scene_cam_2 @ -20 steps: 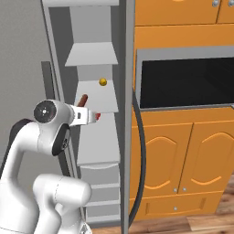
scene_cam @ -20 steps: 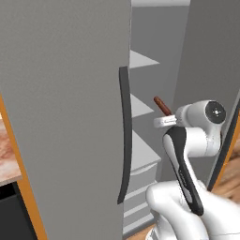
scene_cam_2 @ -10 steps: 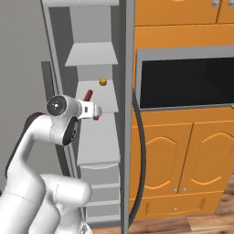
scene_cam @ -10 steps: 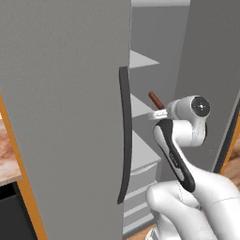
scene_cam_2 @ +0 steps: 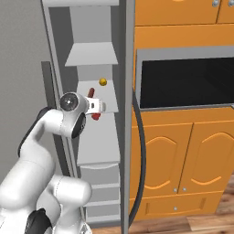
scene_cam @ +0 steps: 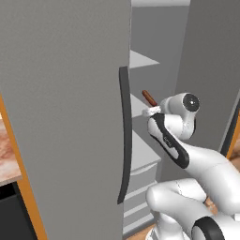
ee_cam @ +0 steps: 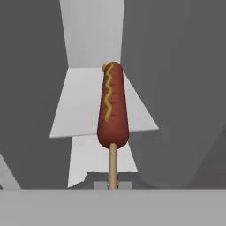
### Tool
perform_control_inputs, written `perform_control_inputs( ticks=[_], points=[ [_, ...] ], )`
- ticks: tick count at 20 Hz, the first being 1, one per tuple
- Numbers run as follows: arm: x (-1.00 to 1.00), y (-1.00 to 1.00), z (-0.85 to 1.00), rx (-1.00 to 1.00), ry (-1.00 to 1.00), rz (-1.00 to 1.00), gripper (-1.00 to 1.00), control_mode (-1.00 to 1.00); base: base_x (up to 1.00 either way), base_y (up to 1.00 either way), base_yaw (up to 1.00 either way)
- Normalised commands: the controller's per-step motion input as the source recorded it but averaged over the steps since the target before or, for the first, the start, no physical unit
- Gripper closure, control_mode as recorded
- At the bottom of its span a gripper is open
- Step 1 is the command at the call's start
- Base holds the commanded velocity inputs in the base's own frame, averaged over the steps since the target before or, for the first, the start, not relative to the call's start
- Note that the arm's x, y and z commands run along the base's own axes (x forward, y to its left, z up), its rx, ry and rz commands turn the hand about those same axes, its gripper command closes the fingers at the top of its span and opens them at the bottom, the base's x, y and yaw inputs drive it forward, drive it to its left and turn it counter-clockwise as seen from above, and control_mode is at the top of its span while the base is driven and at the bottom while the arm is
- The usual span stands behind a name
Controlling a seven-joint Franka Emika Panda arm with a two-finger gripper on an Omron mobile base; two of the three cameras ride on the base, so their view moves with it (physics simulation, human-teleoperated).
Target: Store the hot dog in the freezer for long-term storage. Close the freezer door after placing the cooked food.
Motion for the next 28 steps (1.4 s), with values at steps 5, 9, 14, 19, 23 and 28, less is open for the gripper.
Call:
perform_control_inputs(
  ticks=[5, 9, 14, 19, 23, 28],
  points=[
    [0.53, 0.0, -0.11, 0.0, 0.01, 0.11, 1.0, -1.0, 0.0, 0.0, 0.0],
    [0.45, 0.05, -0.09, 0.0, 0.03, 0.0, 1.0, -1.0, 0.0, 0.0, 0.0],
    [0.41, 0.07, -0.09, 0.0, 0.06, 0.0, 1.0, -1.0, 0.0, 0.0, 0.0],
    [0.31, 0.07, -0.15, -0.01, 0.06, 0.0, 1.0, -1.0, 0.0, 0.0, 0.0],
    [0.34, 0.0, -0.14, 0.0, 0.04, 0.0, 1.0, -1.0, 0.0, 0.0, 0.0],
    [0.26, 0.0, -0.04, 0.0, 0.04, 0.0, 1.0, -1.0, 0.0, 0.0, 0.0]
  ],
)
